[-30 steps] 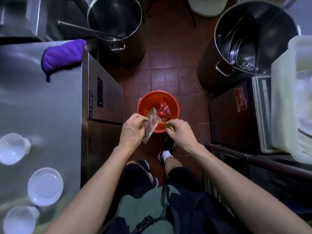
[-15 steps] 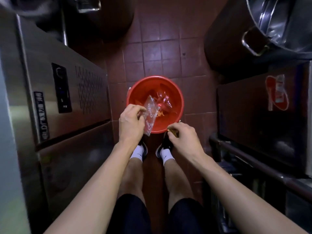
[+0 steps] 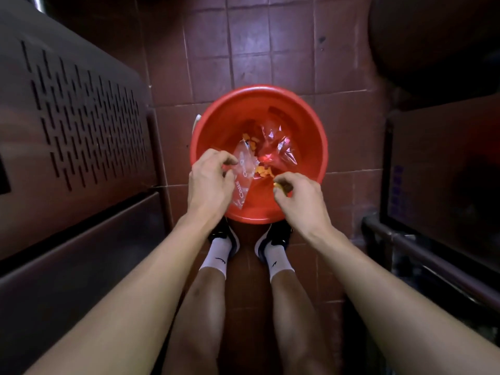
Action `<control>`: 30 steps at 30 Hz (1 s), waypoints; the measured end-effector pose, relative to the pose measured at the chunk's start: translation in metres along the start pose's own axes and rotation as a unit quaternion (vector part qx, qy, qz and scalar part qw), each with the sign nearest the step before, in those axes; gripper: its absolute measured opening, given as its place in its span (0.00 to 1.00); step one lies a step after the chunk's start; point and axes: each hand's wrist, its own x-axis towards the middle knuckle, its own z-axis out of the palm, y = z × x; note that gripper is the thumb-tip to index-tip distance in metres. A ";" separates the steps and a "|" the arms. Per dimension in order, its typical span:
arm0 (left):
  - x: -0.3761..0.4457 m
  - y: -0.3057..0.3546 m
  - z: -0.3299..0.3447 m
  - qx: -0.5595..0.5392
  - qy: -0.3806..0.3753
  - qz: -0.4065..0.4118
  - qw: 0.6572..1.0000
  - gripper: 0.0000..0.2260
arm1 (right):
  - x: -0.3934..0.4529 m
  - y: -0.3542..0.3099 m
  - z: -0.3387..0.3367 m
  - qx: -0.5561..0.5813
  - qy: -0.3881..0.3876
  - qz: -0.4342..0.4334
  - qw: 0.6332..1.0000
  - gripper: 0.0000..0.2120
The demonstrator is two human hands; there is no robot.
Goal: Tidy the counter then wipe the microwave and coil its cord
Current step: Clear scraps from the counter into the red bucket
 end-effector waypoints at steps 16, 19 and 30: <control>0.020 -0.020 0.019 -0.038 -0.007 -0.007 0.999 0.09 | 0.062 0.009 0.042 0.022 -0.006 0.074 0.997 0.11; 0.026 -0.007 0.019 -0.051 -0.003 -0.007 0.999 0.10 | 0.059 0.010 0.032 0.036 0.011 0.077 0.996 0.09; 0.057 0.038 0.007 -0.129 0.093 -0.017 0.987 0.10 | 0.055 0.008 0.014 0.088 0.062 0.080 0.991 0.10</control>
